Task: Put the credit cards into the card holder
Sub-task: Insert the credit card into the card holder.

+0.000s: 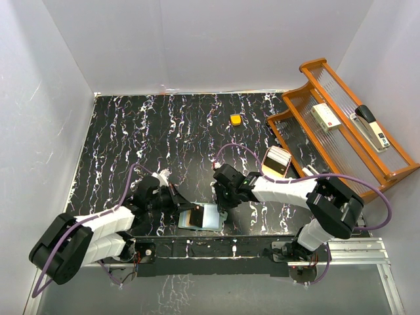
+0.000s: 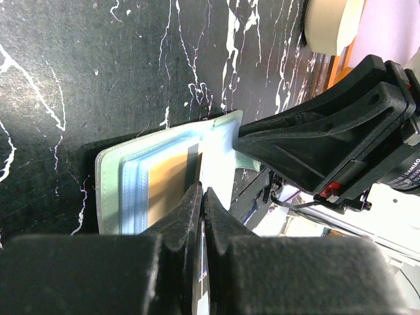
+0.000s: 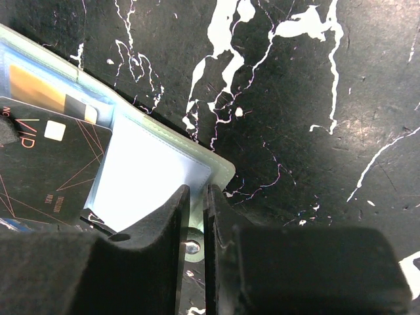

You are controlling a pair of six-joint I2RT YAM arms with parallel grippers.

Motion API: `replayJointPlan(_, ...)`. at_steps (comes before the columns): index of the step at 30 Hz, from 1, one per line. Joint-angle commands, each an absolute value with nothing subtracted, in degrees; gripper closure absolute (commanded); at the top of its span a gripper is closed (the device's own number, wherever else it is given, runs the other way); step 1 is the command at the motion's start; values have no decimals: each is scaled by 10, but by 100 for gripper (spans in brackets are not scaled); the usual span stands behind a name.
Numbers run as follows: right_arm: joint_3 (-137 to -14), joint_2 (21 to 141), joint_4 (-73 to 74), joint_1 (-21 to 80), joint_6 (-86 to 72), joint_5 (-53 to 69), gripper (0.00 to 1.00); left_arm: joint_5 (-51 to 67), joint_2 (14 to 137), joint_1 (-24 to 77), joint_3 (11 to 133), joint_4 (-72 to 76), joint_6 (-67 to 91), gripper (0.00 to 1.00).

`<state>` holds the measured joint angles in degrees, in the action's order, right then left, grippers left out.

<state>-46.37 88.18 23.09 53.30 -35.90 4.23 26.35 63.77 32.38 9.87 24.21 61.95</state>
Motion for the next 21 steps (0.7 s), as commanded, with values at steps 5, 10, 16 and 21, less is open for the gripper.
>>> replayJointPlan(5, -447, 896, 184, 537, -350, 23, 88, 264, 638, 324, 80, 282, 597, 100)
replayJointPlan(10, -445, 896, 184, 538, -349, 21, 88, 271, 661, 324, 78, 304, 595, 100)
replayJointPlan(16, -444, 896, 182, 539, -349, 21, 89, 270, 681, 323, 82, 324, 602, 100)
replayJointPlan(21, -443, 898, 178, 539, -349, 20, 89, 262, 695, 324, 86, 328, 598, 100)
